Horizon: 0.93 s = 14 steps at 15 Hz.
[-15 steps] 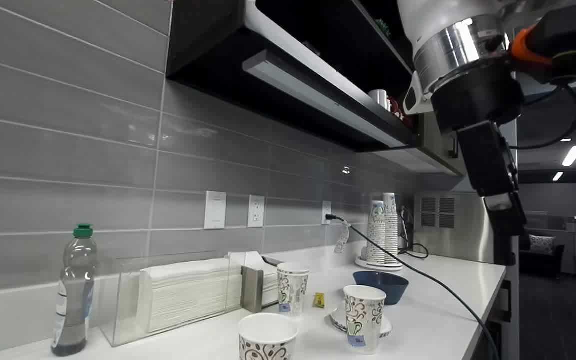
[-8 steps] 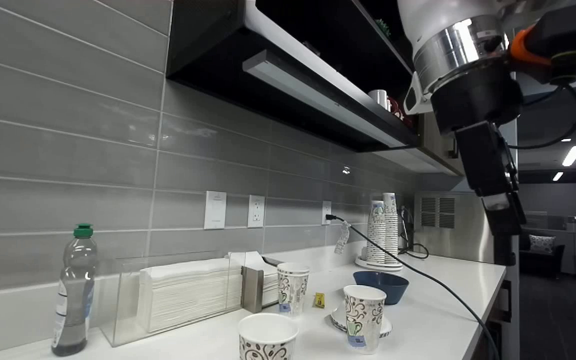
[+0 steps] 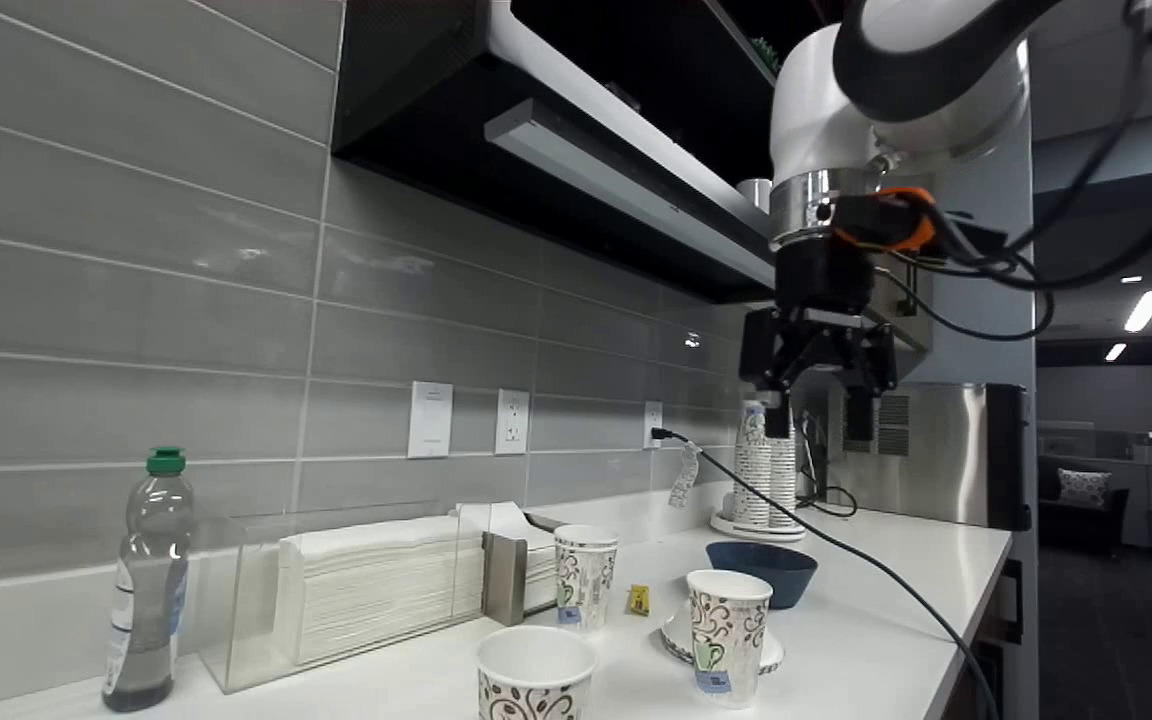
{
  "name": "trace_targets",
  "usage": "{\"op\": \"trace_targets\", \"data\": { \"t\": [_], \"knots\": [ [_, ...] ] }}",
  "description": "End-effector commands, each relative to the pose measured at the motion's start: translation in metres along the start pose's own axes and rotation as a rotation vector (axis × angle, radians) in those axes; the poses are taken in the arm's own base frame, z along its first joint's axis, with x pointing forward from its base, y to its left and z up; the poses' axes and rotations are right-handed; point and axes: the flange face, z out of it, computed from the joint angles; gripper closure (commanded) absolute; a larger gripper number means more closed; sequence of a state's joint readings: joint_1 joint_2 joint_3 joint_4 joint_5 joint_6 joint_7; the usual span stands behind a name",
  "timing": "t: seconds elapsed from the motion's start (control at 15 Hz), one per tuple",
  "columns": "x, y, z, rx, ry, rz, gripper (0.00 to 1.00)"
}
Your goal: Place the cup in the other cup
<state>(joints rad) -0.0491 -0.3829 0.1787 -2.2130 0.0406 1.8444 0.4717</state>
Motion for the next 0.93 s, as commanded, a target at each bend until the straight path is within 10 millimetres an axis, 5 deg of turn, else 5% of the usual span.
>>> {"op": "trace_targets", "data": {
  "t": [0.0, 0.2, 0.6, 0.87],
  "knots": [
    [0.083, 0.0, 0.007, 0.07, 0.006, 0.194, 0.0],
    [0.13, -0.005, 0.026, 0.083, 0.013, 0.359, 0.0],
    [0.134, -0.01, 0.033, 0.084, 0.001, 0.399, 0.0],
    [0.16, -0.018, 0.072, 0.182, 0.142, 0.589, 0.0]
  ]
}}
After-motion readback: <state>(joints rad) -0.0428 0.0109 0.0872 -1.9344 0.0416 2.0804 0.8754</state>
